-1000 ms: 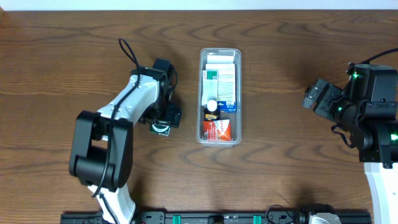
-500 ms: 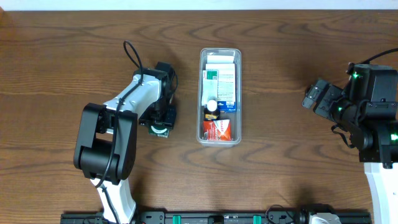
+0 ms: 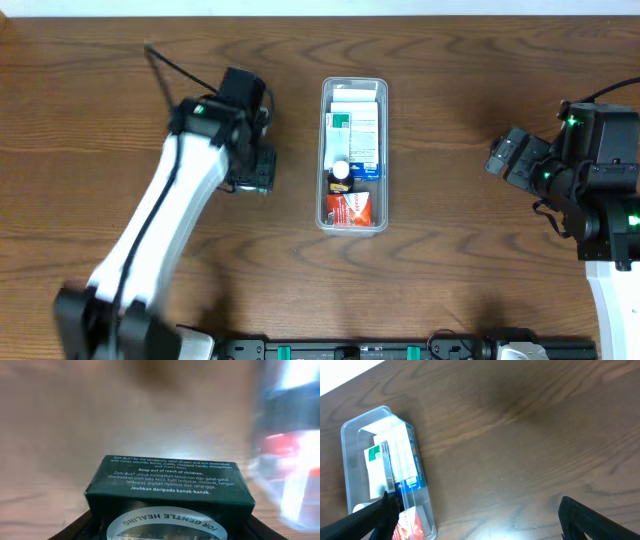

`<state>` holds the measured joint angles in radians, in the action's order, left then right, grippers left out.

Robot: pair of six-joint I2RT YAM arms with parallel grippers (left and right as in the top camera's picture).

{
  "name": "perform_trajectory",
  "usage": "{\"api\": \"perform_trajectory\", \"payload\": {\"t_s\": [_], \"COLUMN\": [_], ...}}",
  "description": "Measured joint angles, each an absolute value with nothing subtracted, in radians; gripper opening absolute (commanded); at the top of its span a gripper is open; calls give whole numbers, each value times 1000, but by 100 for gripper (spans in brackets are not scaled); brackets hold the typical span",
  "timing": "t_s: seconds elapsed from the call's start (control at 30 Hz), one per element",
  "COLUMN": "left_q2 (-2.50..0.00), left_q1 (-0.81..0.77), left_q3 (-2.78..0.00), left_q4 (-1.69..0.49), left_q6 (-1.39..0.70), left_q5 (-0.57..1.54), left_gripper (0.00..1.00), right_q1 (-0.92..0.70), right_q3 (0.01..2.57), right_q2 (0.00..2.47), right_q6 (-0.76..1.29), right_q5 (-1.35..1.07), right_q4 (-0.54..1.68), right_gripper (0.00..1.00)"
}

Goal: Pack container
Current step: 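Carry the green tin right and lower it into the container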

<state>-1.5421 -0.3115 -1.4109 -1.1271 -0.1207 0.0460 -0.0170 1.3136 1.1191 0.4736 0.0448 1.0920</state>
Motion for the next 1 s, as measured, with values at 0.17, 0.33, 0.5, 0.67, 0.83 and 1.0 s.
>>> {"api": "perform_trajectory", "payload": {"t_s": [0.17,0.33,0.5,0.67,0.83,1.0], "left_q2": [-1413,-1434,-1525,-1649,-1750,-1792], "left_q1": [-440,-590,-731,-794,-816,-817], "left_q3": [-1415,-1414,-1414,-1413,-1412,-1408], "left_q4": [-1070,-987,-950,-914,-911,-913], "left_q6": [-244,-386,-507,-599,-656,-699], "left_q5": [46,46,-7,-41,-55,-60], "left_gripper": [44,44,44,44,46,50], "right_q1": [-17,-17,-17,-17,-17,-17], "right_q3": [1314,1314,1314,1314,1314,1314], "right_q2": [1119,1119,1119,1119,1119,1119], "right_q6": [474,474,474,474,474,474], "right_q5": [45,45,45,45,45,45], "right_q4": [1092,1092,1092,1092,1092,1092], "right_gripper": [99,99,99,99,99,99]}}
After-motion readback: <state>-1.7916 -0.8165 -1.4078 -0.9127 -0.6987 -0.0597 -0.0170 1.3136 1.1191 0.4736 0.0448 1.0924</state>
